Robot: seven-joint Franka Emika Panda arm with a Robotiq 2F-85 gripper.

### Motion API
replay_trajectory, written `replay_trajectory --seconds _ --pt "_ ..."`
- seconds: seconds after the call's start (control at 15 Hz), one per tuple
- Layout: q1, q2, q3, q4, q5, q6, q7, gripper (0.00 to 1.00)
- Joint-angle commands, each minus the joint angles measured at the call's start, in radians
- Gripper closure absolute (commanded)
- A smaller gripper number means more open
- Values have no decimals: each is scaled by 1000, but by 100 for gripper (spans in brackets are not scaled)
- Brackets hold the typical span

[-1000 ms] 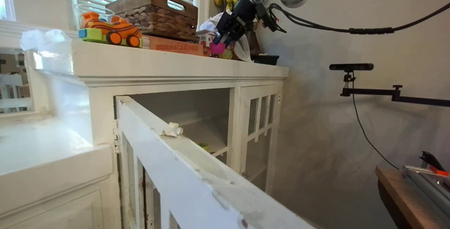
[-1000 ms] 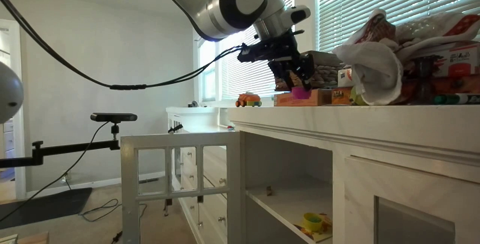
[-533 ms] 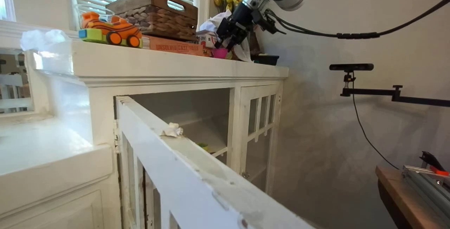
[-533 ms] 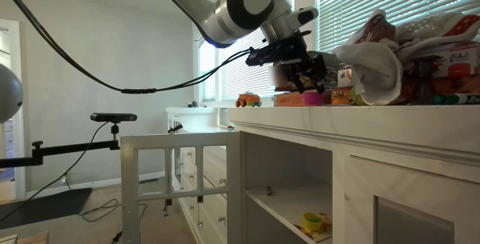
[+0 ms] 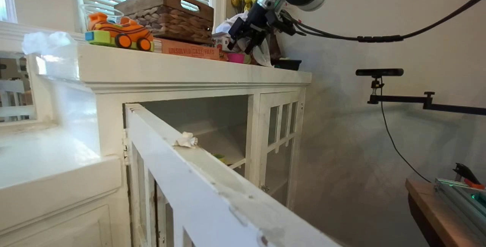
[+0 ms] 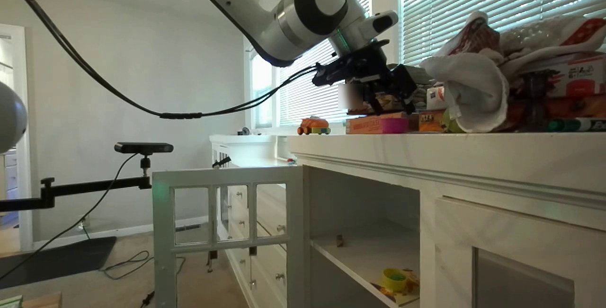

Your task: Remove the pink bowl from the cabinet

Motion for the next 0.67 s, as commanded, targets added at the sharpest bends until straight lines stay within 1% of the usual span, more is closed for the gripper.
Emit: replay_trajectory --seconds 0.0,0.07,0.13,0.2,0.4,0.6 --pt "226 -66 -206 0 192 49 -116 0" --pt "292 -85 -260 -10 260 67 -168 0" --pt "164 -75 -107 -16 266 64 -180 0" --pt "189 -90 -114 -18 320 60 -227 0" --pt "166 -119 -32 -36 468 39 -351 0" --pt "146 -149 19 -49 603 9 -469 0"
